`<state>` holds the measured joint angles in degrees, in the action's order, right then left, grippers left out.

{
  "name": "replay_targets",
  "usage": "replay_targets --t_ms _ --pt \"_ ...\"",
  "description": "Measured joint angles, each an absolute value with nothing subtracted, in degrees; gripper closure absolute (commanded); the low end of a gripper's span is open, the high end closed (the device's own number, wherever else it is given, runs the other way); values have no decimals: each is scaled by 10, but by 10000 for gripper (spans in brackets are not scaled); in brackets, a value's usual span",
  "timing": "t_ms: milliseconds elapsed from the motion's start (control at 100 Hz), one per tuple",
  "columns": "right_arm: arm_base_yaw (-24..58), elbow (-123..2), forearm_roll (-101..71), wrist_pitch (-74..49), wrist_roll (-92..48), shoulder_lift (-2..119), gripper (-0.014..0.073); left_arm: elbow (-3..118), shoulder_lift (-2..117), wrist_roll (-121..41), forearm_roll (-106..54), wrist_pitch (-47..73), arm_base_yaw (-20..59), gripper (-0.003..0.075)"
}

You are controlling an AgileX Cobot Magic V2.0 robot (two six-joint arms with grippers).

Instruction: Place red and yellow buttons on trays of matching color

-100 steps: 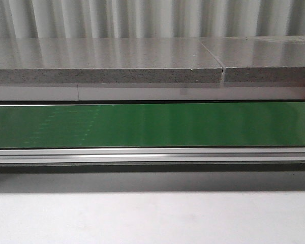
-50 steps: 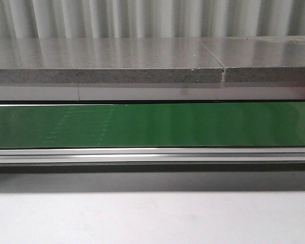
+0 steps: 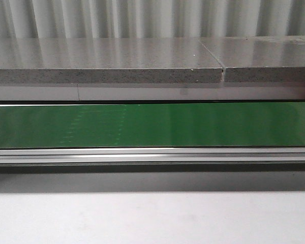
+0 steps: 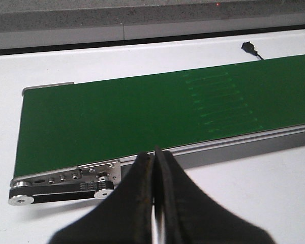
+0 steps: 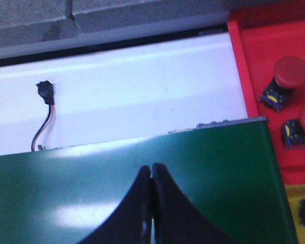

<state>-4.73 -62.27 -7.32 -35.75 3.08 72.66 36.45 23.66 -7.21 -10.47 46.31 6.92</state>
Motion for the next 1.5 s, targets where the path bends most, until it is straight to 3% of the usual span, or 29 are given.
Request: replay_targets --t_ms 1030,1500 --pt "-20 -367 -8 -94 26 494 681 364 237 -72 -105 463 69 741" --pt "-20 -156 -12 93 26 360 680 364 237 -72 -105 463 69 741"
